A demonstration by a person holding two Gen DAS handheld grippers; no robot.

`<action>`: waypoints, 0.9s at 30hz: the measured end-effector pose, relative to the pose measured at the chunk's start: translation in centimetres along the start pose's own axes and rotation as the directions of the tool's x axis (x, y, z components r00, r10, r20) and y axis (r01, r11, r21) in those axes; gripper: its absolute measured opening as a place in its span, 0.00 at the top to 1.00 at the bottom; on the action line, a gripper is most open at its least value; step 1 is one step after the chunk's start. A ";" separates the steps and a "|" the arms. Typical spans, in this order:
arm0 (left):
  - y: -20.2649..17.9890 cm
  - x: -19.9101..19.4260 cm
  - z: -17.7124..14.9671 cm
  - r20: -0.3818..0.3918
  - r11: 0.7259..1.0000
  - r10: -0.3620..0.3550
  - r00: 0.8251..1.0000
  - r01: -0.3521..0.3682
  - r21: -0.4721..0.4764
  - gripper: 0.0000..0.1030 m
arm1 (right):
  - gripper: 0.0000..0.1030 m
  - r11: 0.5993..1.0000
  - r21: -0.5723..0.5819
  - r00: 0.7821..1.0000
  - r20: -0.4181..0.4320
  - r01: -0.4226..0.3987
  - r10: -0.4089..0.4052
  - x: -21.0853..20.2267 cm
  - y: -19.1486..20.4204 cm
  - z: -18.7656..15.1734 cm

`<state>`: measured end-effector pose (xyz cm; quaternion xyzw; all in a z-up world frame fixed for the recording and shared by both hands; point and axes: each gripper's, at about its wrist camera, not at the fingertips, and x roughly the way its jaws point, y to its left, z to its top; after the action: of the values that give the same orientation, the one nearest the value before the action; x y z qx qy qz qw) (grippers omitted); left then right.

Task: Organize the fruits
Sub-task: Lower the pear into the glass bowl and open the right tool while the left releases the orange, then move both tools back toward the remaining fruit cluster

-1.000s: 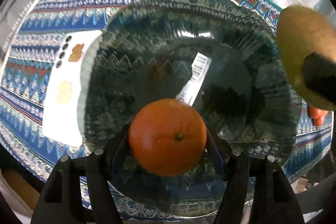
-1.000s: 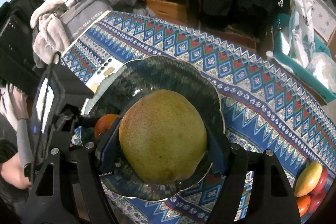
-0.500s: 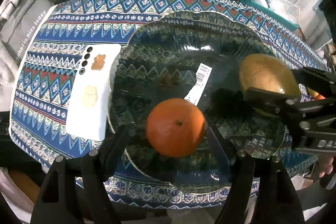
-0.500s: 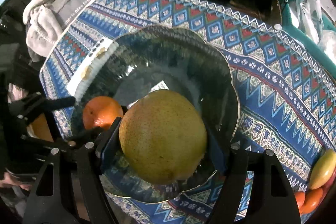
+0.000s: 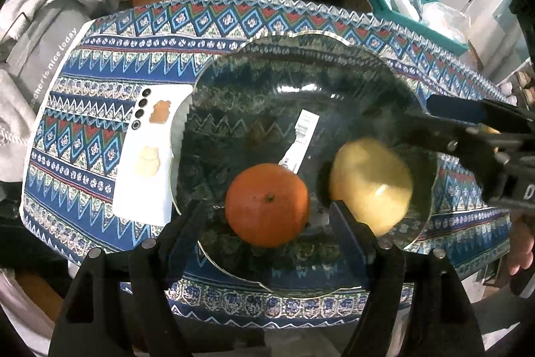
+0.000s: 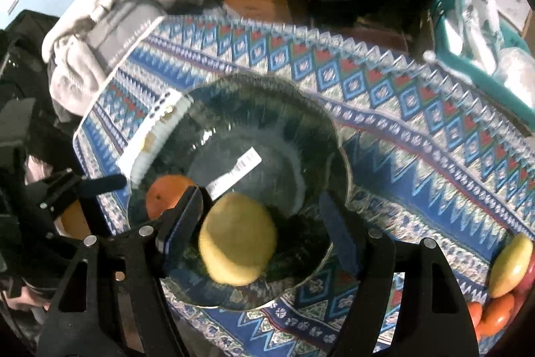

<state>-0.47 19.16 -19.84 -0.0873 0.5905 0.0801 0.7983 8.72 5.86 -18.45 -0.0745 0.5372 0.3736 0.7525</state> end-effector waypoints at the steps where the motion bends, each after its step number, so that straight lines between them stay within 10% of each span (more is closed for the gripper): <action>1: -0.1 -0.3 0.1 0.009 1.000 -0.004 1.000 0.004 -0.002 0.25 | 0.27 1.000 -0.012 1.000 0.013 0.016 -0.015 -0.5 0.1 0.1; 7: -1.0 -2.4 0.7 0.067 0.999 -0.042 0.997 0.042 -0.001 0.25 | 0.27 0.984 -0.086 0.986 0.080 0.155 -0.149 -4.2 1.0 0.5; 27: -7.5 -8.8 1.9 0.222 0.987 -0.134 0.966 0.110 0.117 0.22 | 0.26 0.968 0.068 0.949 0.188 0.243 -0.252 -15.8 -4.1 -2.6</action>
<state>0.48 12.09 -10.49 -0.0721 0.4914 0.0097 0.8679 7.09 -6.03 -7.06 -0.0879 0.4554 0.2701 0.8438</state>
